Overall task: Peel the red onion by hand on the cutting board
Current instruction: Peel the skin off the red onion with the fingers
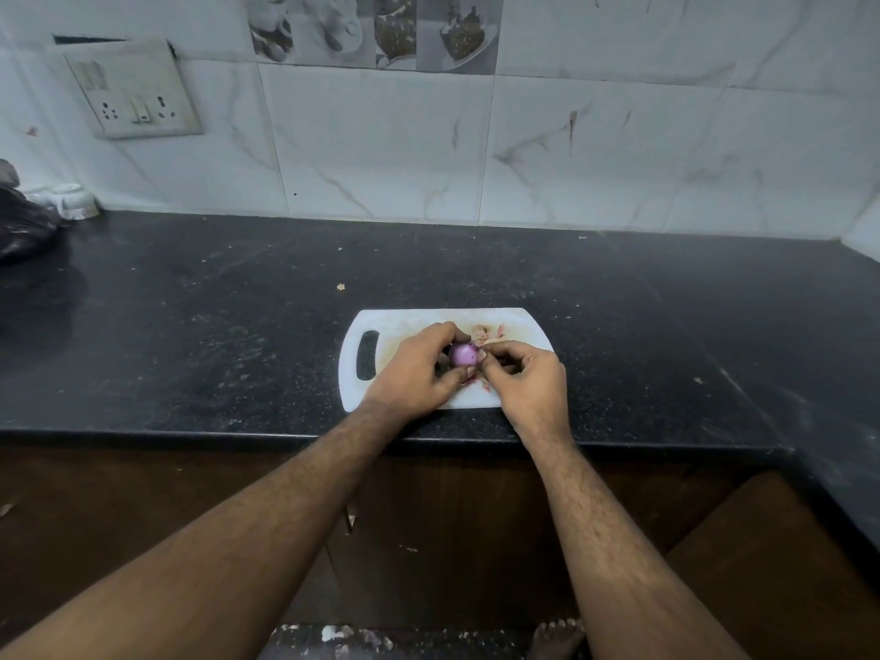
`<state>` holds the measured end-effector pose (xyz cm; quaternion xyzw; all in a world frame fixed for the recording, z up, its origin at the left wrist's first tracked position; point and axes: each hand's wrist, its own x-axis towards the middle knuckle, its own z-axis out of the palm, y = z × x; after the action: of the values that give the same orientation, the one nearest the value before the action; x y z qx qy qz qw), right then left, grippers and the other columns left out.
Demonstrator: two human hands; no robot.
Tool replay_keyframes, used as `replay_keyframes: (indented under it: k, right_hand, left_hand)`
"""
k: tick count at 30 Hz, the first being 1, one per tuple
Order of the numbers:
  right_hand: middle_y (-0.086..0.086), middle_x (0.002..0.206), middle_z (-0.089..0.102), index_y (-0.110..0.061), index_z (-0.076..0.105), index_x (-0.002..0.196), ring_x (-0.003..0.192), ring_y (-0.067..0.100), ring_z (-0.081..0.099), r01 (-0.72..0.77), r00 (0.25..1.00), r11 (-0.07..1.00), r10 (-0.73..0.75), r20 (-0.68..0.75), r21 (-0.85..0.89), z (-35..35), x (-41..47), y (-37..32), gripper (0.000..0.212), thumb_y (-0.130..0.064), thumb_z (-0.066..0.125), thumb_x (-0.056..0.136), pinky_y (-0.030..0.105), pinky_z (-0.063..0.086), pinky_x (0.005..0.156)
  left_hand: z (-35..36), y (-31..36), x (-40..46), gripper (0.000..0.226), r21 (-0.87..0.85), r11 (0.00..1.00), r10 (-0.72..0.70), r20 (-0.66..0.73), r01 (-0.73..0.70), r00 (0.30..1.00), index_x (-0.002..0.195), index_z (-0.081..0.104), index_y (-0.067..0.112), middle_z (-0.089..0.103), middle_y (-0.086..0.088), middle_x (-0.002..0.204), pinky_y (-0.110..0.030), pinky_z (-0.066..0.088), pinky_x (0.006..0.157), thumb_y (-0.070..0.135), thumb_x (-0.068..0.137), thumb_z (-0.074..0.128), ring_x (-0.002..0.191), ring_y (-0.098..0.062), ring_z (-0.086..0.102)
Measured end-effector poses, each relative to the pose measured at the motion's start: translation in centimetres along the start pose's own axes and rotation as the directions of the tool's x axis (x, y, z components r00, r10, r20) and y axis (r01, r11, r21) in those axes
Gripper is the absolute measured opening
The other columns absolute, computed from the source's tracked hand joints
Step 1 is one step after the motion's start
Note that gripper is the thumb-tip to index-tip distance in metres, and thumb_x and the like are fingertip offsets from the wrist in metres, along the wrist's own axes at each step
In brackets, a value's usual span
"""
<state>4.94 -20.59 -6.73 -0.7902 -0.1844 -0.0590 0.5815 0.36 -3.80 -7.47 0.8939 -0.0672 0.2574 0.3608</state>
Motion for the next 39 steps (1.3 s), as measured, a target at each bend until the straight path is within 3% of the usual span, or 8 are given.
replay_keyframes:
  k: [6, 12, 17, 19, 22, 26, 31, 39]
  right_hand:
    - [-0.014, 0.087, 0.078, -0.019, 0.082, 0.103, 0.082, -0.005, 0.071, 0.014, 1.0, 1.0, -0.014, -0.002, -0.022, 0.0, 0.2, 0.2, 0.014, -0.018, 0.079, 0.089, 0.007, 0.051, 0.072]
    - [-0.01, 0.083, 0.078, -0.016, 0.082, 0.098, 0.079, 0.003, 0.072, -0.045, 0.999, 0.999, 0.045, -0.014, -0.012, -0.3, 0.5, 0.4, 0.011, -0.018, 0.081, 0.087, 0.019, 0.058, 0.073]
    - [-0.011, 0.081, 0.076, -0.019, 0.078, 0.1, 0.075, 0.003, 0.071, -0.042, 0.998, 0.995, 0.038, -0.043, -0.085, 0.3, 0.4, 0.7, 0.009, -0.022, 0.071, 0.096, 0.026, 0.061, 0.073]
    - [-0.012, 0.081, 0.076, -0.021, 0.077, 0.103, 0.074, 0.001, 0.071, -0.041, 0.998, 0.996, 0.037, -0.045, -0.083, 0.3, 0.4, 0.7, 0.013, -0.027, 0.067, 0.099, 0.023, 0.059, 0.071]
    - [-0.012, 0.079, 0.075, -0.023, 0.076, 0.097, 0.071, 0.0, 0.07, -0.035, 0.999, 0.997, 0.035, -0.012, -0.074, 0.4, 0.4, 0.6, 0.009, -0.031, 0.072, 0.095, 0.019, 0.057, 0.067]
    - [-0.012, 0.082, 0.075, -0.022, 0.076, 0.098, 0.076, 0.002, 0.07, -0.035, 0.999, 0.994, 0.034, -0.008, -0.103, 0.5, 0.4, 0.6, 0.007, -0.028, 0.075, 0.093, 0.027, 0.06, 0.072]
    - [-0.014, 0.09, 0.075, -0.025, 0.074, 0.107, 0.084, 0.006, 0.07, -0.032, 0.999, 0.981, 0.034, 0.011, -0.192, 0.8, 0.4, 0.8, 0.015, -0.034, 0.068, 0.096, 0.038, 0.061, 0.079]
    - [-0.017, 0.094, 0.066, -0.025, 0.067, 0.114, 0.07, -0.003, 0.053, 0.012, 0.999, 0.913, 0.006, 0.044, -0.408, 0.7, 0.1, 0.2, 0.019, -0.036, 0.055, 0.104, 0.02, 0.035, 0.056]
  left_hand:
    - [0.0, -0.1, 0.1, 0.028, 0.004, 1.0, 0.001, -0.003, -0.001, 1.0, 0.113, 0.063, 0.014, 0.07, 0.001, 0.108, -0.023, 0.053, 0.083, 0.022, 0.09, 0.077, 0.097, -0.013, 0.065]
    - [0.2, -0.1, 0.1, 0.029, -0.006, 1.0, -0.012, 0.009, 0.012, 1.0, 0.114, 0.063, 0.014, 0.07, 0.003, 0.109, -0.009, 0.046, 0.081, 0.022, 0.09, 0.077, 0.097, -0.009, 0.065]
    - [0.2, -0.1, 0.1, 0.029, 0.013, 1.0, -0.022, -0.004, 0.023, 1.0, 0.113, 0.062, 0.014, 0.07, 0.001, 0.11, -0.009, 0.046, 0.082, 0.02, 0.089, 0.077, 0.097, -0.012, 0.065]
    - [0.1, -0.1, 0.1, 0.029, 0.016, 1.0, -0.026, -0.004, 0.026, 1.0, 0.113, 0.062, 0.015, 0.07, 0.001, 0.11, -0.008, 0.045, 0.081, 0.02, 0.089, 0.077, 0.097, -0.011, 0.065]
    - [0.2, -0.1, 0.2, 0.027, 0.015, 1.0, -0.024, -0.006, 0.024, 1.0, 0.111, 0.062, 0.015, 0.069, 0.002, 0.108, -0.011, 0.047, 0.08, 0.02, 0.089, 0.076, 0.095, -0.011, 0.065]
    - [0.2, -0.2, 0.3, 0.026, 0.02, 1.0, -0.012, -0.004, 0.012, 1.0, 0.108, 0.061, 0.015, 0.069, 0.001, 0.105, -0.022, 0.053, 0.081, 0.021, 0.088, 0.076, 0.094, -0.013, 0.065]
    - [0.2, -0.2, 0.2, 0.024, 0.02, 1.0, 0.002, 0.002, -0.002, 1.0, 0.108, 0.062, 0.013, 0.069, 0.0, 0.104, -0.026, 0.054, 0.081, 0.021, 0.089, 0.075, 0.093, -0.014, 0.065]
    - [0.2, -0.1, 0.1, 0.025, 0.0, 1.0, -0.012, 0.009, 0.012, 1.0, 0.109, 0.062, 0.013, 0.069, 0.0, 0.105, -0.027, 0.054, 0.083, 0.021, 0.089, 0.075, 0.094, -0.014, 0.065]
